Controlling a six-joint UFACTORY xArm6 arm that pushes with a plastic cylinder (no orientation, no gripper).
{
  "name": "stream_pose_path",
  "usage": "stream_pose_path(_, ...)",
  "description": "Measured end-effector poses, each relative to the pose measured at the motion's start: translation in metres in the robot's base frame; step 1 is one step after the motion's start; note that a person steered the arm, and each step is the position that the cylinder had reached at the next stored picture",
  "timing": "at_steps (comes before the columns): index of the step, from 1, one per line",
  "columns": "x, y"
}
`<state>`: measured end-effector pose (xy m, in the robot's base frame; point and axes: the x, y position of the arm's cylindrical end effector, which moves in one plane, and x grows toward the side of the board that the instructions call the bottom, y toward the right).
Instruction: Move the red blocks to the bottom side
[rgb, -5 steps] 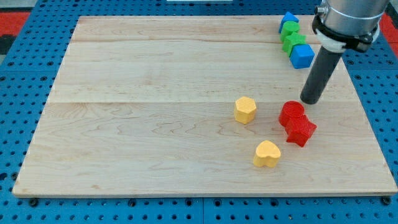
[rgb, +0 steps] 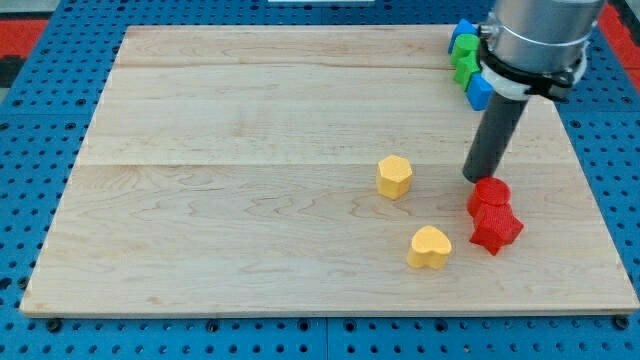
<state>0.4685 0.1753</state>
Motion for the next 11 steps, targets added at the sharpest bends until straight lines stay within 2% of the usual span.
stream_pose_path(3, -0.019, -0.01)
stream_pose_path(8, -0.019, 0.002)
stream_pose_path(10, -0.046, 0.074)
stream_pose_path(11, -0.082, 0.099)
